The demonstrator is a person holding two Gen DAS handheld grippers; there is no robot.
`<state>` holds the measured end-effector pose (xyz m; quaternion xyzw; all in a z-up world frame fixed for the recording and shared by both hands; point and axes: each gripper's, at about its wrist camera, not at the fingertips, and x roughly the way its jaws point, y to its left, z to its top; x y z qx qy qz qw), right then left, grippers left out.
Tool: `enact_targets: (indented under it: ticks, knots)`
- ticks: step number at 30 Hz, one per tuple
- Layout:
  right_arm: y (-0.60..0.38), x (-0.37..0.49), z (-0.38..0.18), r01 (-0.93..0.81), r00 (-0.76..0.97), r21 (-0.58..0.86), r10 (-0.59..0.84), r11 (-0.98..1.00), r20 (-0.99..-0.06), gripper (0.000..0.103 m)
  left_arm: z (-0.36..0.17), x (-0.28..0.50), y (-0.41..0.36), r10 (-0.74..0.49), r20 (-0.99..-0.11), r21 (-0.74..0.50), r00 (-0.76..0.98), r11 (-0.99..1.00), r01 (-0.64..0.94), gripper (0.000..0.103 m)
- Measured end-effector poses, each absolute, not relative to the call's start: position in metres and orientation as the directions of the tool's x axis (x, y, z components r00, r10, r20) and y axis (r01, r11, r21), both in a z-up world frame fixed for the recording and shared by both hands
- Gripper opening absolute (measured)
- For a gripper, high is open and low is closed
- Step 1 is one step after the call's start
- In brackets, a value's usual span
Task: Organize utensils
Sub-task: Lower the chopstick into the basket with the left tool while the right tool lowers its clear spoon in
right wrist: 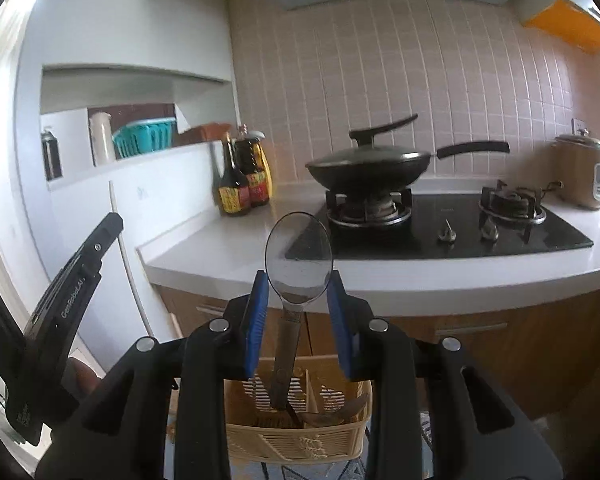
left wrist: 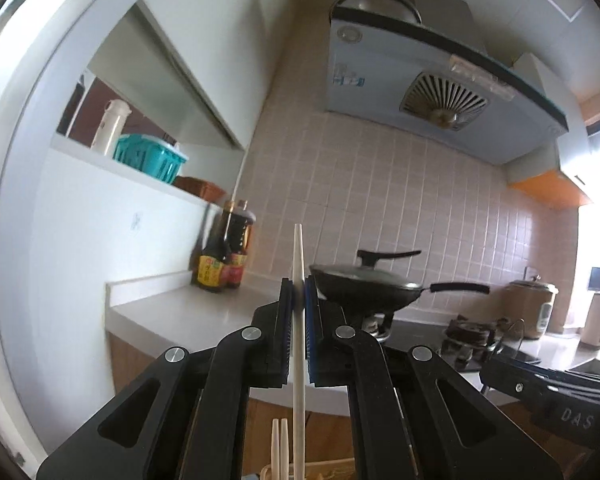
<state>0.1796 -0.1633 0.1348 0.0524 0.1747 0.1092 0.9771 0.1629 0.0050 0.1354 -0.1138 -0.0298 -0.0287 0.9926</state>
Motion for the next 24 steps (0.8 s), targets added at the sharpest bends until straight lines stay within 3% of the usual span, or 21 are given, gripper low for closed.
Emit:
enact_targets:
  ticks: [6, 13, 15, 17, 20, 24]
  knots:
    - [-0.157, 0.187, 0.116, -0.183, 0.906, 0.095, 0.206, 0.978, -0.370, 0.027, 0.112, 0.169, -0.004, -0.037, 0.035, -0.175, 0.999, 0.984, 0.043, 0.004]
    - [-0.161, 0.189, 0.105, -0.205, 0.869, 0.119, 0.236, 0.972, -0.435, 0.028, 0.102, 0.174, 0.003, -0.087, -0.050, -0.199, 0.995, 0.977, 0.076, 0.005]
    - [-0.159, 0.188, 0.104, -0.225, 0.853, 0.114, 0.252, 0.968, -0.457, 0.028, 0.101, 0.172, 0.005, -0.096, -0.078, -0.193, 0.992, 0.978, 0.079, 0.016]
    - [-0.158, 0.184, 0.103, -0.232, 0.841, 0.107, 0.254, 0.967, -0.478, 0.029, 0.101, 0.169, 0.010, -0.100, -0.097, -0.206, 0.990, 0.975, 0.079, 0.018]
    - [-0.163, 0.174, 0.108, -0.242, 0.830, 0.128, 0.273, 0.962, -0.487, 0.047, 0.108, 0.159, 0.022, -0.132, -0.127, -0.250, 0.983, 0.963, 0.097, 0.023]
    - [-0.172, 0.157, 0.118, -0.267, 0.807, 0.158, 0.311, 0.951, -0.502, 0.050, 0.125, 0.134, 0.034, -0.188, -0.173, -0.275, 0.967, 0.952, 0.136, 0.043]
